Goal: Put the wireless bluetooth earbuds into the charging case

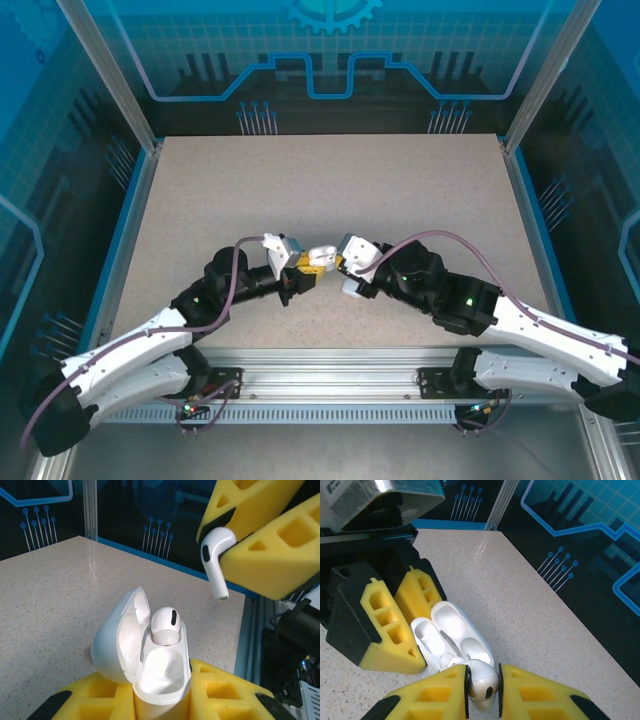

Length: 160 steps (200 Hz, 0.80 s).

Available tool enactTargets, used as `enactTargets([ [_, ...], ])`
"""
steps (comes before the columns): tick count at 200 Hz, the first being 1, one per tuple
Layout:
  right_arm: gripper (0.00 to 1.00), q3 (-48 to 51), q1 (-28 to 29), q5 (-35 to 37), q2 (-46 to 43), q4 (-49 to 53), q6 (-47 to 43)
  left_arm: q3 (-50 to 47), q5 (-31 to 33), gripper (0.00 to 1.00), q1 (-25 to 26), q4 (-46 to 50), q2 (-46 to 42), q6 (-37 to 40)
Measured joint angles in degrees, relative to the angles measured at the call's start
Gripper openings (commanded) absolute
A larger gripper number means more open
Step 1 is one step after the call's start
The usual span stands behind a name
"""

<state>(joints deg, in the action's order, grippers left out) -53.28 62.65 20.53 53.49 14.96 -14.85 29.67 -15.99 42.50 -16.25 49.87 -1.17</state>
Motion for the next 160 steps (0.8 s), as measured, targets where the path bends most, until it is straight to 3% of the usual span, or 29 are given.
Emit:
enactTargets([
  [160, 0.20, -4.5, 5.2, 6.6, 9.7, 0.0, -6.2, 0.0, -1.9, 0.08, 0.0, -0.8, 0.5, 1.3],
])
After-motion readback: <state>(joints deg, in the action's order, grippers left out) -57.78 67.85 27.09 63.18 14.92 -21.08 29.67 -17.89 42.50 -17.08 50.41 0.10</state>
